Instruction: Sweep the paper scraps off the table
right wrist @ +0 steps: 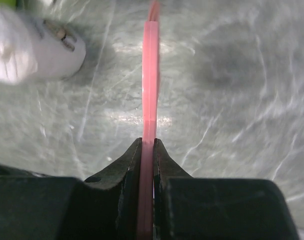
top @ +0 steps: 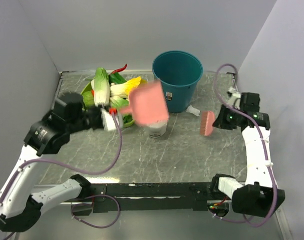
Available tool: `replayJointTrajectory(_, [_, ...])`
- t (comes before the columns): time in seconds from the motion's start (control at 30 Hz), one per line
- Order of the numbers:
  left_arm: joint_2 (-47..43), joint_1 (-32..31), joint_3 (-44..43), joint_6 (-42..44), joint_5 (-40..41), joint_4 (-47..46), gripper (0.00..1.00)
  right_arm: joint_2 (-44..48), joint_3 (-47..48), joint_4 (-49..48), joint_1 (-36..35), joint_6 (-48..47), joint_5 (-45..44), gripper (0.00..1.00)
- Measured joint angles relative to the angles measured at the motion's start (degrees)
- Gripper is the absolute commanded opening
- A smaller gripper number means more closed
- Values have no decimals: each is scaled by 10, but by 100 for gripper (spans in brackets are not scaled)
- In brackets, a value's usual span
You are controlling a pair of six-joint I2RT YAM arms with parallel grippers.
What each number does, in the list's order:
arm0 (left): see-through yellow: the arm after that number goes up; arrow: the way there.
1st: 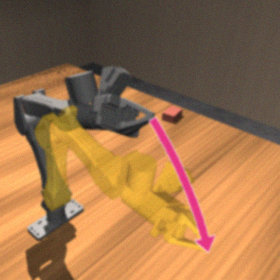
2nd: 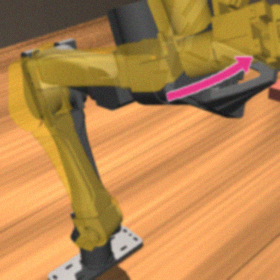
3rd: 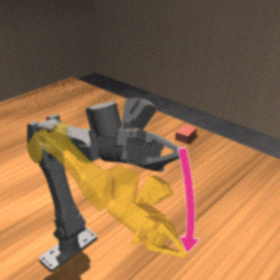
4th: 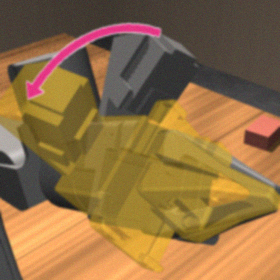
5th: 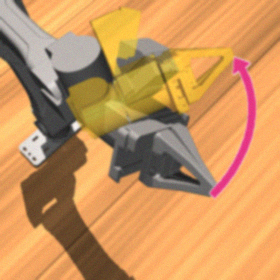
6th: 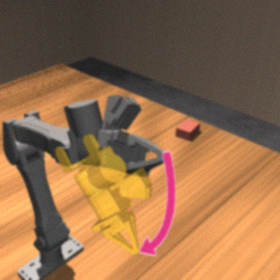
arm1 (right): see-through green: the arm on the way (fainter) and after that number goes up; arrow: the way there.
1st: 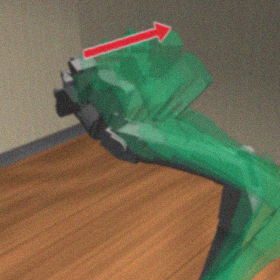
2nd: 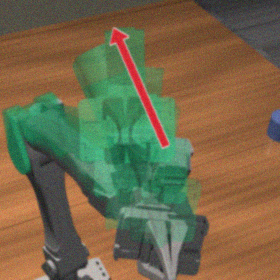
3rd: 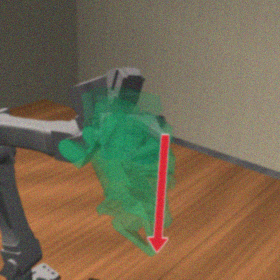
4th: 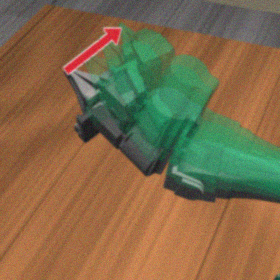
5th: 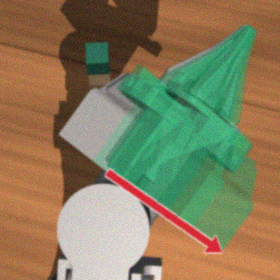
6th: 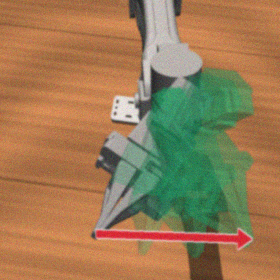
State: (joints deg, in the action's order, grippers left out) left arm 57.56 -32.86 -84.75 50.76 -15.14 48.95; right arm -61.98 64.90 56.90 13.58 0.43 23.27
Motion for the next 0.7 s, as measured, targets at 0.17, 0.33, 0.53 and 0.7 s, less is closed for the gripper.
replayJointTrajectory(0.17, [-43,0,139,16,-38,164,1,0,22,-28,-110,-94,-18,0])
replayJointTrajectory(0.33, [-46,0,297,36,-28,213,1,-12,68,-61,-165,-208,7,0])
replayJointTrajectory(0.53, [-36,0,376,24,-26,189,7,-44,127,-105,-232,-321,52,0])
replayJointTrajectory(0.7, [-13,0,421,-12,-22,116,39,-63,125,-146,-289,-413,72,0])
